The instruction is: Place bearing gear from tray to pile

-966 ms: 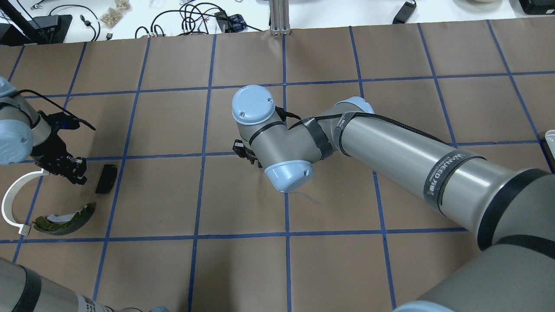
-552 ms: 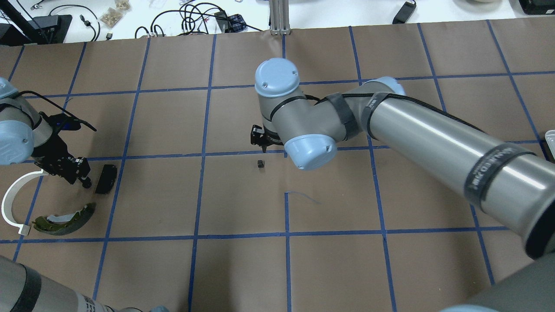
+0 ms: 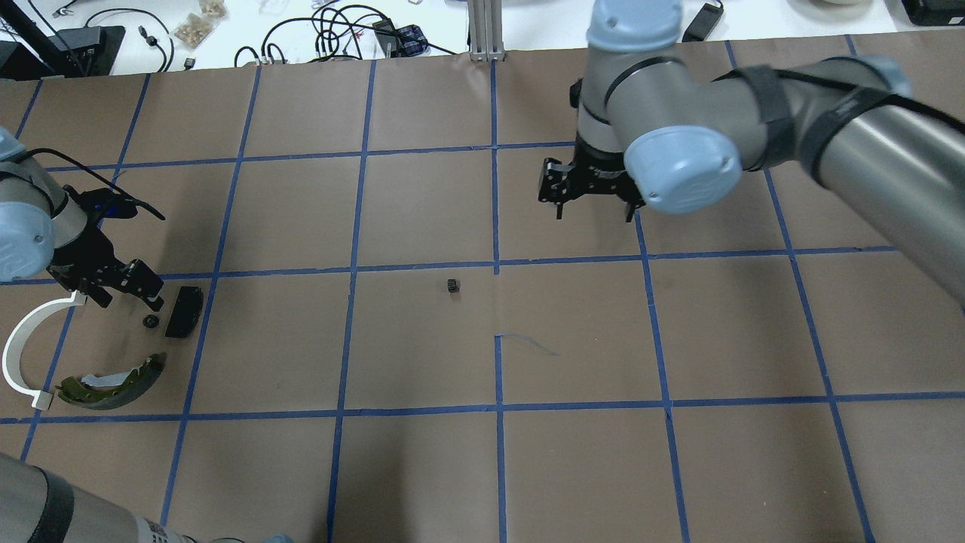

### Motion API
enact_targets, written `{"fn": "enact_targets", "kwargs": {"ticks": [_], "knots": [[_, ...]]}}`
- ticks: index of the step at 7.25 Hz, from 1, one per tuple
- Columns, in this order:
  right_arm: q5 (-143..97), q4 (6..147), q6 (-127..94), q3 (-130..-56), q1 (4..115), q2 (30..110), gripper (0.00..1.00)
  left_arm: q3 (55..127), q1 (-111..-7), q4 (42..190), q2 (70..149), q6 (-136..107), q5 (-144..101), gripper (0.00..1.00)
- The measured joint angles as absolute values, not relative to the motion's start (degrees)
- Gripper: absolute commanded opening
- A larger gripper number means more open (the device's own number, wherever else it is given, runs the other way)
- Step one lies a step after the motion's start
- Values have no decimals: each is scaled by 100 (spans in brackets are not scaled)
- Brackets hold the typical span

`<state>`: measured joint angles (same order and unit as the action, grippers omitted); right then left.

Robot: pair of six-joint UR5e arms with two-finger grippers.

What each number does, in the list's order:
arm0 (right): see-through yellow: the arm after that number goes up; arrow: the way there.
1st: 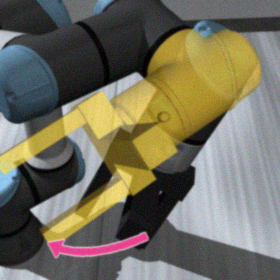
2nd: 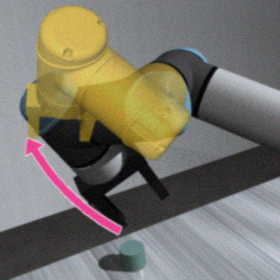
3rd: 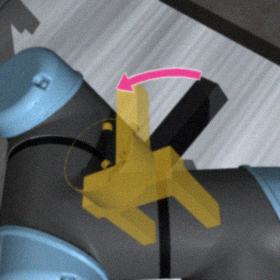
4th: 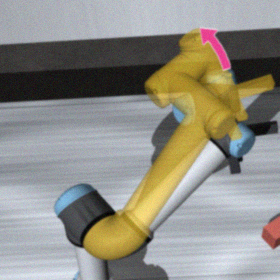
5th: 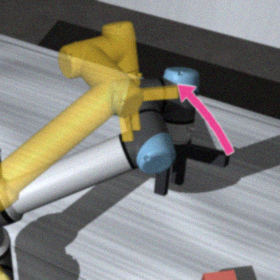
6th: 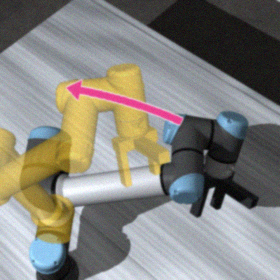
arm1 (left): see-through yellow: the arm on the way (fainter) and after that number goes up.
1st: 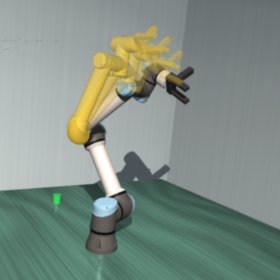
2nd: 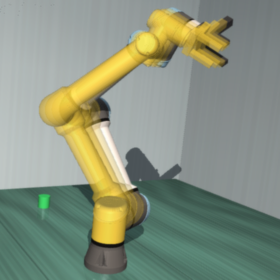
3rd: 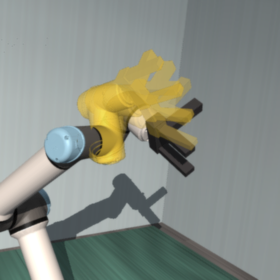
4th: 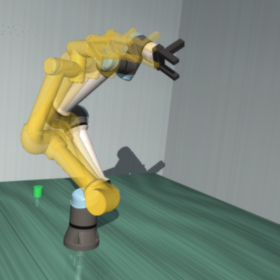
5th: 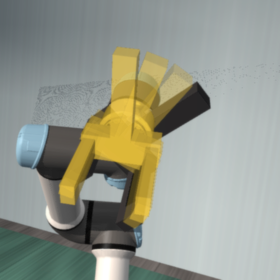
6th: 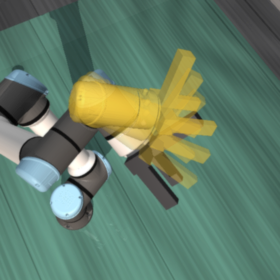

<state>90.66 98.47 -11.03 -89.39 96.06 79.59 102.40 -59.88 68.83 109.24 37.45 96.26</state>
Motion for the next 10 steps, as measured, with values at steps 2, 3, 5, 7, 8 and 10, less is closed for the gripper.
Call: {"fn": "enact_targets", "kwargs": {"ticks": [2, 3, 5, 7, 8, 10], "knots": [[9102, 8675, -902, -8031, 9492, 8117, 100, 9455, -6776, 7829, 10751, 2795, 9478, 100], [9088, 8511, -673, -7867, 9447, 8144, 100, 9126, -7280, 8168, 10767, 2182, 9387, 100], [9031, 8876, -374, -7790, 9357, 8196, 100, 8896, -8235, 8284, 10899, 1022, 8998, 100], [9043, 9204, -271, -7791, 9258, 8224, 100, 8900, -9117, 7861, 11188, 189, 8769, 100], [9073, 9230, -133, -7839, 9239, 8225, 100, 8923, -9554, 7584, 11377, -68, 8743, 100], [9051, 9293, 221, -8077, 9222, 8254, 100, 8973, -10156, 7202, 11712, -448, 8705, 98]]}}
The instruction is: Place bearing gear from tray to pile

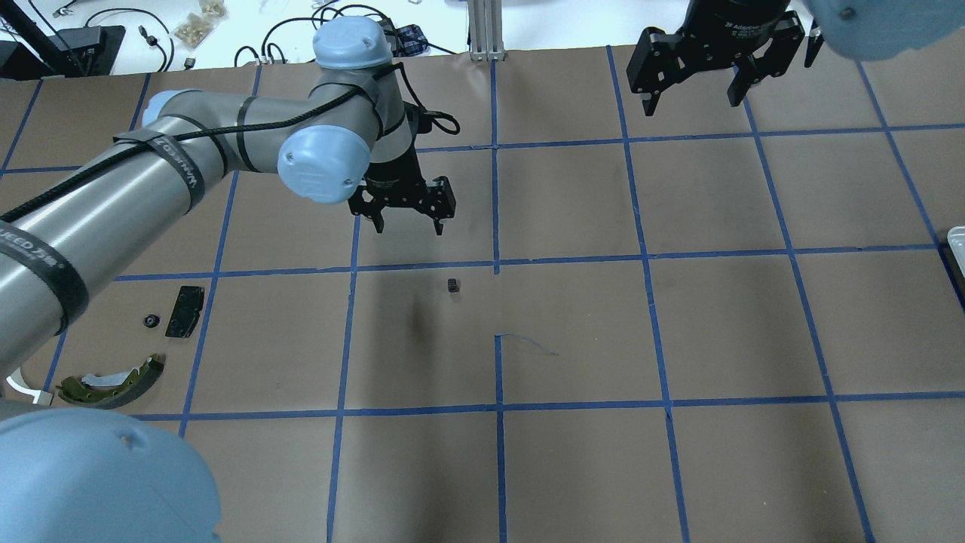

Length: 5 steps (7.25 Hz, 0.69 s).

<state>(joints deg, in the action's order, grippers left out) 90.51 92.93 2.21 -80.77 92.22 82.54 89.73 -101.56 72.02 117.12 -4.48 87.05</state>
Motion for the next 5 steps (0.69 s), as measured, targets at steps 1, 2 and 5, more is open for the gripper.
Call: {"fn": "enact_targets", "kwargs": {"ticks": [1, 2, 5], "knots": [[9041, 9283, 243, -8127, 9221, 8293, 100, 9000, -10348, 7130, 11841, -617, 8667, 97], [9053, 9217, 246, -8151, 9218, 8355, 100, 9037, -10457, 7035, 11962, -742, 8627, 94], [9094, 8879, 103, -8209, 9162, 8516, 100, 9327, -10560, 6658, 12217, -812, 8572, 83]]}}
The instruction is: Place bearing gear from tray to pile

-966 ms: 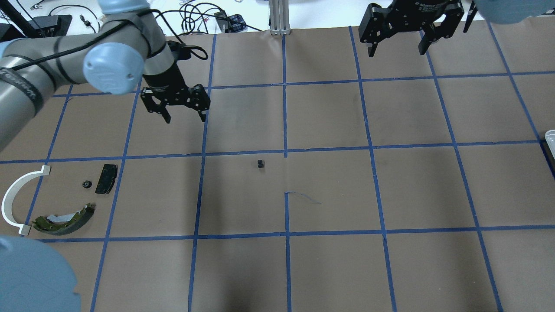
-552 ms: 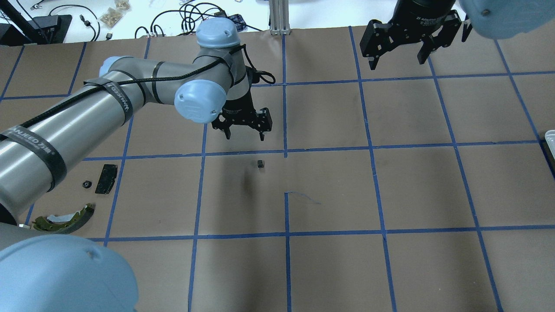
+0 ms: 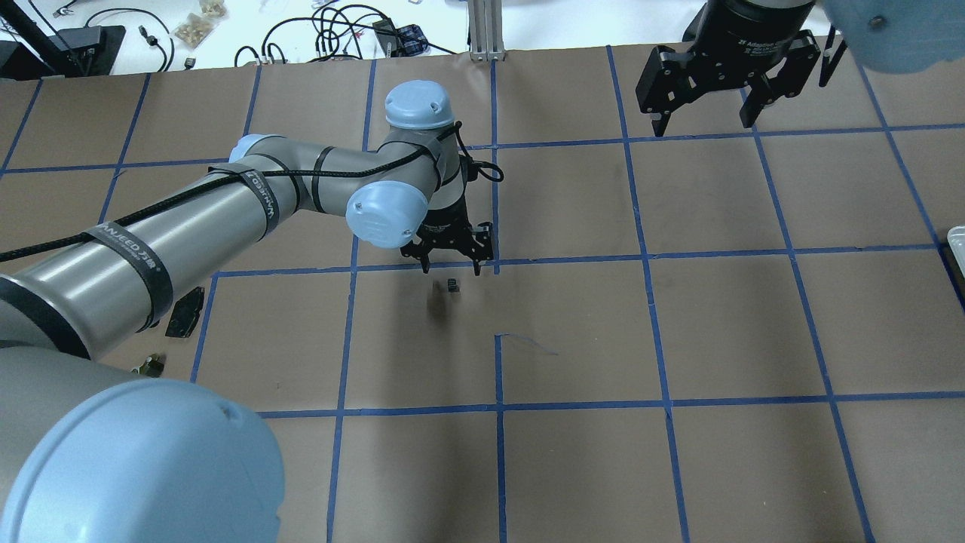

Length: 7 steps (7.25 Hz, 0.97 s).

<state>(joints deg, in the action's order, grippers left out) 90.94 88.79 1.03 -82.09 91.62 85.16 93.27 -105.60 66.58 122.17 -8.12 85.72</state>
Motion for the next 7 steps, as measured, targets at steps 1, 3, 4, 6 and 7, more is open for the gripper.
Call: {"fn": "enact_targets", "kwargs": {"ticks": [1, 3, 4, 6, 7], "knots": [[9082, 8855, 107, -8228, 9089, 8531, 100, 9427, -10576, 6631, 12204, -807, 8568, 79], [9038, 8885, 110, -8251, 8983, 8548, 100, 9513, -10590, 6643, 12158, -813, 8567, 60], [9025, 8886, 120, -8263, 8978, 8559, 100, 9520, -10590, 6646, 12155, -816, 8567, 60], [9025, 8894, 150, -8343, 8981, 8574, 100, 9514, -10583, 6632, 12172, -819, 8567, 21], [9024, 8899, 155, -8374, 8982, 8577, 100, 9512, -10581, 6629, 12183, -830, 8569, 0]]}}
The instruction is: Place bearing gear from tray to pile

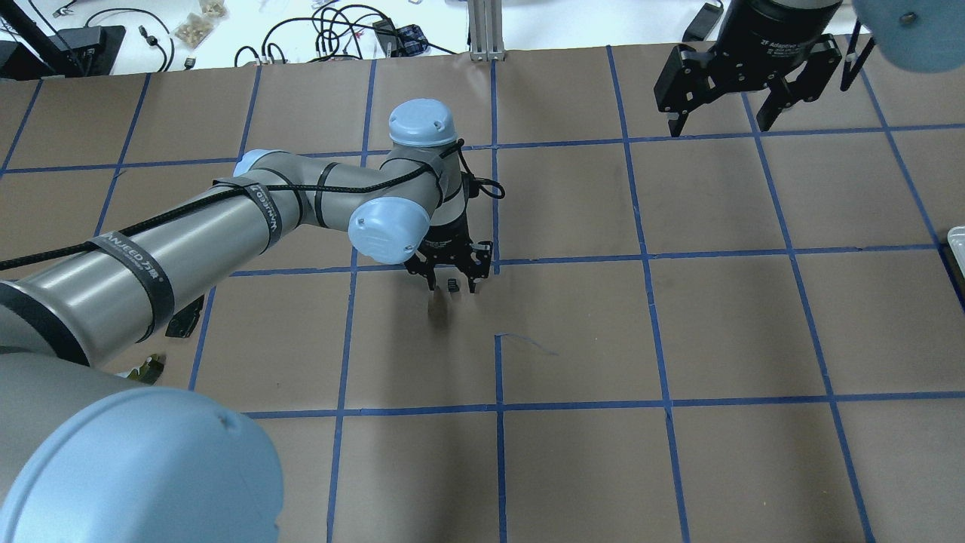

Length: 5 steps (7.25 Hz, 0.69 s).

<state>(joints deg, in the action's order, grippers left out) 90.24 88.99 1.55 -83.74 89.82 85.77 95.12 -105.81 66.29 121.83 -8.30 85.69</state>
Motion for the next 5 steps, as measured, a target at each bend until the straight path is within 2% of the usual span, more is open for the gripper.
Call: {"fn": "enact_targets", "kwargs": {"ticks": [3, 5], "knots": [[9018, 8903, 147, -8392, 8980, 8577, 100, 9428, -10496, 6648, 12097, -782, 8582, 0], [9016, 8902, 145, -8393, 8970, 8571, 100, 9074, -10022, 7195, 11893, -297, 8751, 0]]}}
